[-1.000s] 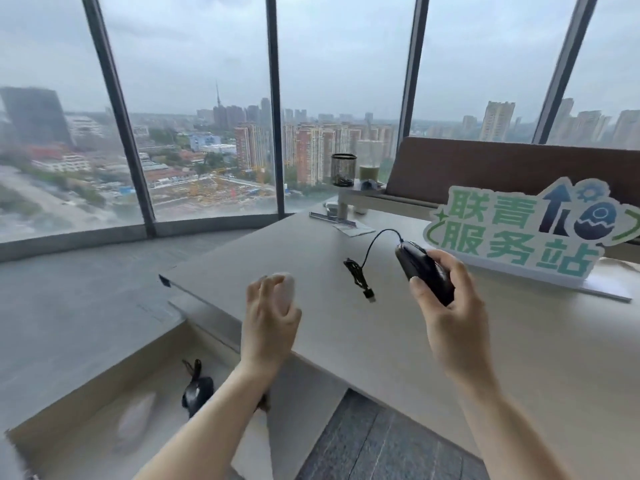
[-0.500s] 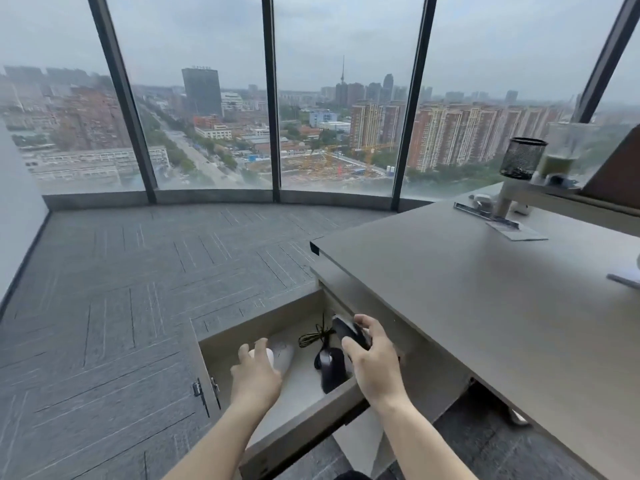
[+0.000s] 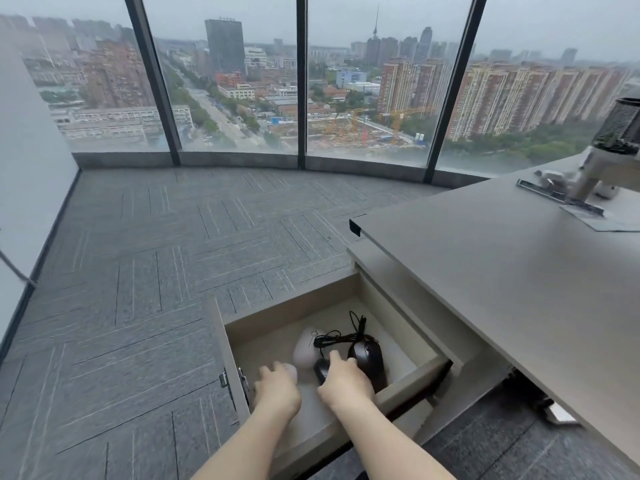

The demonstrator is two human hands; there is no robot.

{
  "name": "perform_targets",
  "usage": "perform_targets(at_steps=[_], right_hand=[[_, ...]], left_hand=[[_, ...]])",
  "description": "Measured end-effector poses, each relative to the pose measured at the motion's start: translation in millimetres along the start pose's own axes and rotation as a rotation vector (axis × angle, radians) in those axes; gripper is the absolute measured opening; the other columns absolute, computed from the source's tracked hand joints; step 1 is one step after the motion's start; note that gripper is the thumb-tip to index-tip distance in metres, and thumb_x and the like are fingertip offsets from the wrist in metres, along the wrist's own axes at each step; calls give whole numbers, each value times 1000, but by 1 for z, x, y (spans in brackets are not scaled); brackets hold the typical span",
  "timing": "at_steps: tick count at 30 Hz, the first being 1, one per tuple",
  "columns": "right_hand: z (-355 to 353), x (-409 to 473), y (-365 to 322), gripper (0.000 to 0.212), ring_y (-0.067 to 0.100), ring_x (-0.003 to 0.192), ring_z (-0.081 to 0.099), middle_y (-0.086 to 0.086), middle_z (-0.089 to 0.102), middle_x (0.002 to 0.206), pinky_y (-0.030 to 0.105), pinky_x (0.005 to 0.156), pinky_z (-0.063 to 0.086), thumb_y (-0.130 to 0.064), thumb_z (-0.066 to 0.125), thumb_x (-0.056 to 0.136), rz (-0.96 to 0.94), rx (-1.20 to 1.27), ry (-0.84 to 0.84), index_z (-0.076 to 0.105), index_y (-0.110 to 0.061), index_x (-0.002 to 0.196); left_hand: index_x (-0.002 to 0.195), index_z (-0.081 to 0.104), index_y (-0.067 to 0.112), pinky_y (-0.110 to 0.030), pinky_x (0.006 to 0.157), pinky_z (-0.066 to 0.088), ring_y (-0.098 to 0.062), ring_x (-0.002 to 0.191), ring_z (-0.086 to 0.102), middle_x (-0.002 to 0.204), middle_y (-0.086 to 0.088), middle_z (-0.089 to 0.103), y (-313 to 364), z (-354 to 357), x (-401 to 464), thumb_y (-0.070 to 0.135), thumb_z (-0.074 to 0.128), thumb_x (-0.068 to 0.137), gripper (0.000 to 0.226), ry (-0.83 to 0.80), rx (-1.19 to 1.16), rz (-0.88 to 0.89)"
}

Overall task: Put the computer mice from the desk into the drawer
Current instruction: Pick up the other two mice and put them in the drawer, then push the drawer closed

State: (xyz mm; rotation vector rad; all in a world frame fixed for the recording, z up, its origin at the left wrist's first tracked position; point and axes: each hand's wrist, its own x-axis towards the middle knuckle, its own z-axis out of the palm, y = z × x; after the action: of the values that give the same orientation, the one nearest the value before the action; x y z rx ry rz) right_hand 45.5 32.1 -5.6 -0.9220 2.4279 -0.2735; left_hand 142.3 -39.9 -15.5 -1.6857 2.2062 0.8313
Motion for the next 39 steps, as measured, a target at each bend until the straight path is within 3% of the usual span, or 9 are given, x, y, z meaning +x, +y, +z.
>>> perform_targets(at_steps=[6, 11, 14, 18, 22, 27, 31, 35, 39], right_hand=[[2, -5, 1, 44, 34, 120, 54, 13, 48, 134, 41, 86, 48, -37, 54, 91, -62, -56, 47, 43, -19, 130], [-10, -43, 19, 26, 17, 105, 59, -1, 65, 115, 32, 86, 50, -23, 48, 93, -321, 258, 350, 63, -19, 114], [-3, -72, 31, 19, 8, 91, 61, -7, 69, 96, 22, 81, 50, -12, 53, 92, -414, 414, 492, 70, -18, 99], [16, -106, 33, 18, 0, 88, 60, -10, 69, 92, 12, 80, 47, -10, 56, 92, -457, 519, 480, 71, -18, 99], [39, -137, 27, 15, 4, 83, 59, -10, 65, 89, 24, 77, 51, -34, 58, 92, -491, 528, 320, 66, -22, 100], [62, -155, 22, 57, 7, 96, 57, -11, 59, 103, 27, 84, 51, -73, 59, 72, -478, 393, 123, 57, -29, 107], [71, -158, 13, 49, 10, 95, 55, -12, 56, 103, 29, 80, 49, -69, 63, 73, -456, 302, 142, 53, -31, 102], [72, -158, 11, 31, 13, 87, 56, -9, 55, 98, 29, 73, 49, -54, 63, 83, -400, 300, 216, 46, -29, 91], [66, -149, 22, 28, 12, 83, 60, -9, 58, 94, 31, 69, 53, -52, 62, 82, -354, 363, 250, 50, -29, 92]], left_hand=[[129, 43, 2, -40, 104, 36, -37, 126, 43, 134, -19, 42, 6, -11, -15, 14, 39, 93, 39, 67, 77, 98], [137, 46, 13, -38, 103, 41, -27, 125, 49, 138, -11, 49, 1, -40, -29, 20, 49, 87, 50, 271, -398, 340], [128, 56, 17, -31, 90, 48, -16, 106, 59, 125, -1, 61, -21, -58, -46, 18, 56, 88, 40, 434, -585, 468], [125, 56, 16, -33, 82, 47, -19, 105, 59, 119, -2, 62, -68, -61, -59, 18, 49, 92, 34, 559, -724, 326], [134, 49, 9, -39, 95, 45, -25, 113, 55, 129, -9, 57, -103, -44, -67, 20, 48, 93, 42, 454, -880, 142], [131, 51, 13, -42, 90, 46, -26, 113, 56, 126, -6, 58, -110, -21, -74, 29, 43, 96, 40, 169, -1176, 56], [107, 66, 23, -39, 83, 46, -17, 103, 61, 114, 1, 67, -98, -13, -85, 36, 38, 96, 33, 44, -1332, 94], [120, 61, 24, -34, 70, 47, -14, 108, 59, 117, 5, 66, -92, -11, -87, 40, 33, 97, 40, -11, -1383, 104], [123, 60, 26, -37, 77, 48, -14, 115, 58, 123, 6, 64, -79, -6, -76, 44, 33, 96, 42, -66, -1360, 132]])
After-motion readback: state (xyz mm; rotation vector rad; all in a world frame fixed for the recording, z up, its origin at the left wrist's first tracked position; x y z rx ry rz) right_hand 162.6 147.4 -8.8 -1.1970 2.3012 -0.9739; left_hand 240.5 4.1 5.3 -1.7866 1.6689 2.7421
